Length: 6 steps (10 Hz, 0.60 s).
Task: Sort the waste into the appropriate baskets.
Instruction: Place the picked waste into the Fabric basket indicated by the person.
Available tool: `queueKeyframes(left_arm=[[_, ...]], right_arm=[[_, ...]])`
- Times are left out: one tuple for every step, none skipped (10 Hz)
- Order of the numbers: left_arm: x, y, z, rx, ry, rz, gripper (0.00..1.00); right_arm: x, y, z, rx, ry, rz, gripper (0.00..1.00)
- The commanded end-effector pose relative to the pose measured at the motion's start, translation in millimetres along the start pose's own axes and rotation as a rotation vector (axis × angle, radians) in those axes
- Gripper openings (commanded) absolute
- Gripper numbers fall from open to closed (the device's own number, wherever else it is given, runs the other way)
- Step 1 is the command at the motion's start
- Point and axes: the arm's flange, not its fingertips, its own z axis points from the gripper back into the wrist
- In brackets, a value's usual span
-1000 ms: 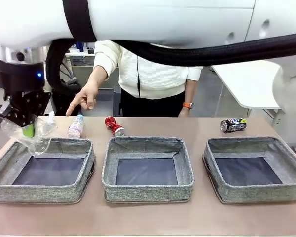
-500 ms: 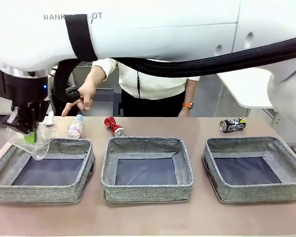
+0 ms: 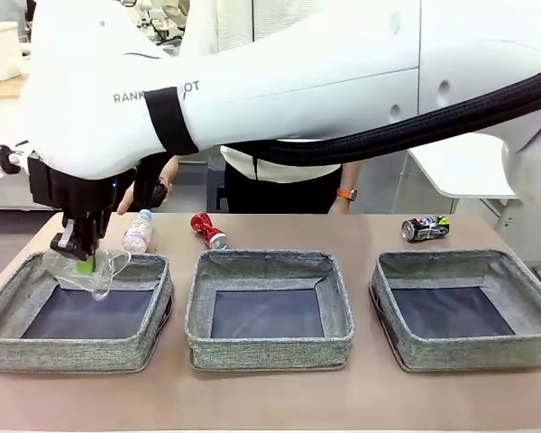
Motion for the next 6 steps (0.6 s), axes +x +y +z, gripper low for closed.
queueKeyframes(left_arm=[[0.6,-2.1,-0.5,-0.015,-0.011,-0.021,1.00],[0.6,-2.1,-0.5,-0.015,-0.011,-0.021,1.00],[0.6,-2.1,-0.5,-0.015,-0.011,-0.021,1.00],[0.6,-2.1,-0.5,-0.015,-0.011,-0.021,1.00],[0.6,-2.1,-0.5,-0.015,-0.011,-0.021,1.00],[0.6,-2.1,-0.5,-0.015,-0.011,-0.021,1.00]], right_arm=[[-11.8,6.5,2.8,-0.023,-0.021,0.007,0.01],[-13.6,4.6,1.0,-0.029,-0.019,-0.001,0.59],[-15.2,4.0,0.1,-0.025,-0.033,0.002,0.60],[-15.0,3.5,-0.2,-0.028,-0.031,0.000,1.00],[-15.0,3.4,0.0,-0.033,-0.032,0.002,0.61],[-15.7,3.3,0.3,-0.036,-0.038,-0.001,1.00]])
